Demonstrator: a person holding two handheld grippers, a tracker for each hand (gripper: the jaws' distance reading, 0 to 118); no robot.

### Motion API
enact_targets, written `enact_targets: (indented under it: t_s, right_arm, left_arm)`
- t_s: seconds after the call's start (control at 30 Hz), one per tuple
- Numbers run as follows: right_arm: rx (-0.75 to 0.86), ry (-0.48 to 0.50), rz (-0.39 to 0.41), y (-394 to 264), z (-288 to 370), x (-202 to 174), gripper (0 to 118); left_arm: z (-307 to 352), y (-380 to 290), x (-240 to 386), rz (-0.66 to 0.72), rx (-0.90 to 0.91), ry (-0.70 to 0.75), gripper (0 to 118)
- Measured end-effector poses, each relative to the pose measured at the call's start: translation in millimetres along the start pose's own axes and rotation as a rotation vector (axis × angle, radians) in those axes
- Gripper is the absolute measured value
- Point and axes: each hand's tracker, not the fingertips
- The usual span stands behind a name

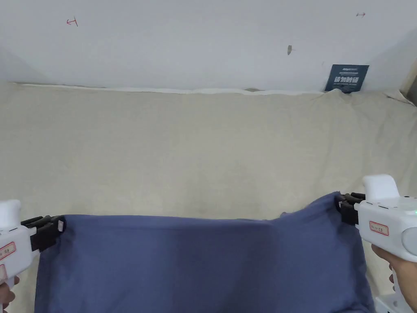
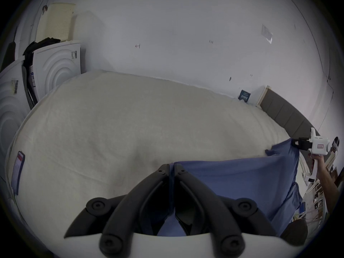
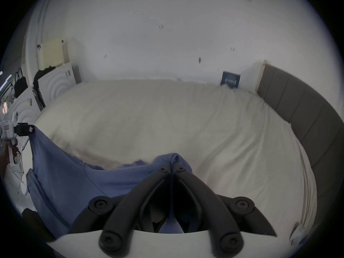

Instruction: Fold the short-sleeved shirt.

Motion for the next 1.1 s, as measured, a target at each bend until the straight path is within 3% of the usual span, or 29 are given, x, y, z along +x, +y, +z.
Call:
enact_targets:
  t_s: [0.1, 0.37, 0.57, 0.8, 0.83, 0.87, 0.9, 0.93, 0.97, 1.0, 1.03, 1.1]
  right_arm:
    - [0.072, 0.036, -0.070, -15, 48, 4, 2]
    - [0.072, 0.008, -0.042, -105, 144, -18, 2]
    - [-0.049, 0.010, -0.036, -192, 159, -29, 2]
    - [-0.119, -0.004, -0.037, -232, 148, -38, 2]
    - [-0.121, -0.004, -0.044, -235, 146, -39, 3]
    - [-0.135, 0.010, -0.058, -238, 143, -39, 4]
    - [-0.161, 0.026, -0.073, -241, 139, -38, 22]
    - [-0.201, 0.035, -0.085, -242, 136, -38, 50]
    - [-0.244, 0.012, -0.089, -239, 137, -39, 82]
    - [-0.215, -0.018, -0.081, -236, 145, -44, 111]
    - [-0.162, -0.071, -0.055, -231, 157, -51, 117]
    - [-0.041, -0.106, -0.025, -215, 188, -62, 117]
  left_arm:
    - [31, -9, 4, -0.028, 0.030, -0.007, 4]
    - [115, -84, 13, -0.036, 0.047, -0.010, 4]
    - [144, -165, 13, -0.032, -0.058, -0.001, 4]
    - [146, -202, 25, -0.049, -0.122, 0.040, 4]
    - [144, -205, 26, -0.058, -0.126, 0.044, 7]
    - [142, -208, 29, -0.064, -0.129, 0.058, 20]
    - [141, -211, 31, -0.075, -0.125, 0.088, 66]
    - [141, -214, 34, -0.082, -0.117, 0.104, 104]
    - [141, -212, 32, -0.065, -0.130, 0.145, 118]
    - [143, -214, 34, -0.058, -0.158, 0.154, 115]
    - [149, -236, 39, -0.081, -0.080, 0.126, 116]
    - [162, -242, 55, -0.127, -0.062, 0.152, 116]
